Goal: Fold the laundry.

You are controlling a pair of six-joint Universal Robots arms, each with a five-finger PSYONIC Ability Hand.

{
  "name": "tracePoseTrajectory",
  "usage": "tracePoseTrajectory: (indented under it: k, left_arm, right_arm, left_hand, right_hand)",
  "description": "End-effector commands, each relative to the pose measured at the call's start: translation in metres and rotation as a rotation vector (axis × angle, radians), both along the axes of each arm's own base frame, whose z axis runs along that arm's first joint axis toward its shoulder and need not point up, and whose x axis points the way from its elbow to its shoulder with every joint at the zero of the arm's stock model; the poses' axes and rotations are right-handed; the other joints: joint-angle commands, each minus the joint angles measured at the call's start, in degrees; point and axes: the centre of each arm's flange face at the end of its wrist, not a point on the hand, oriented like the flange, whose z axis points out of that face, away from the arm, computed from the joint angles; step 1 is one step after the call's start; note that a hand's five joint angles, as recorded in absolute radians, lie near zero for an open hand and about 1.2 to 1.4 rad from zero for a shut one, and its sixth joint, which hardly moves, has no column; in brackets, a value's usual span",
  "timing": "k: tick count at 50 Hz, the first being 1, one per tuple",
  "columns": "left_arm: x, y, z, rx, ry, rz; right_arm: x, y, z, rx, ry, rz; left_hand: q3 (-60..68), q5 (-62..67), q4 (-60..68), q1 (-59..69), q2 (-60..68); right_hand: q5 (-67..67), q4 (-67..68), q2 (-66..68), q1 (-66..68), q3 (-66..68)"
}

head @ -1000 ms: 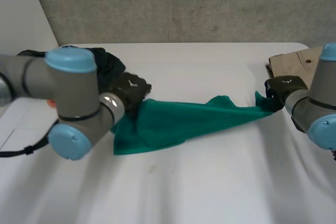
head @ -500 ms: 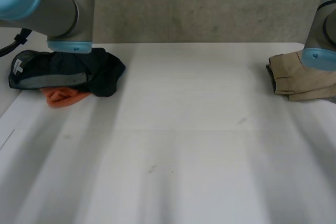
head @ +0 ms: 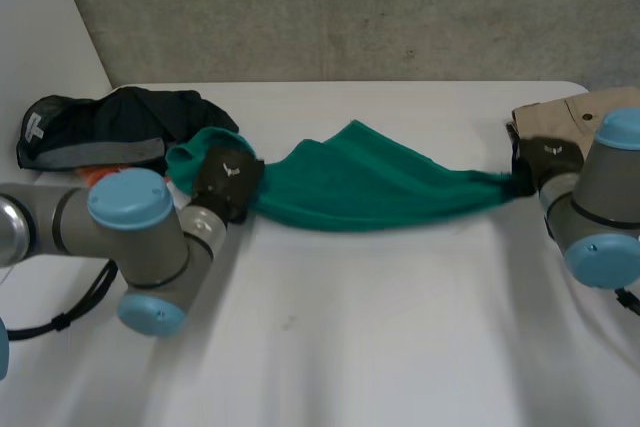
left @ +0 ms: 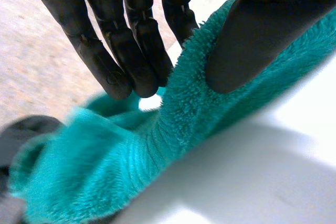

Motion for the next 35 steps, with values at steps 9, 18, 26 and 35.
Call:
tracePoseTrajectory:
  k: [9, 18, 26, 35]
  left_arm:
    - [0.001, 0.025, 0.025, 0.024, -0.001, -0.035]
    - [-0.004, 0.026, 0.046, -0.008, 0.039, -0.044]
    - [-0.009, 0.017, 0.072, -0.046, 0.092, -0.054]
    - [-0.011, 0.003, 0.084, -0.015, 0.098, -0.035]
  right_arm:
    - [-0.023, 0.020, 0.027, 0.156, 0.065, 0.031]
    - [-0.028, 0.024, 0.054, 0.085, 0.298, 0.215]
    - [-0.020, 0.044, 0.065, 0.016, 0.444, 0.526]
    - [-0.017, 0.051, 0.062, -0.016, 0.478, 0.677]
  left_hand:
    - [11.77, 14.08, 11.27, 13.72, 11.07]
    - [11.77, 14.08, 11.27, 13.72, 11.07]
    - [11.77, 14.08, 11.27, 13.72, 11.07]
    - [11.77, 14.08, 11.27, 13.72, 11.07]
  right_hand:
    - [-27.31, -28.20, -27.13, -25.15, -27.85]
    - [-42.97, -43.86, -42.79, -40.81, -43.52]
    - [-44.15, -45.04, -43.97, -41.99, -44.69]
    - [-43.14, -44.03, -42.96, -40.98, -43.68]
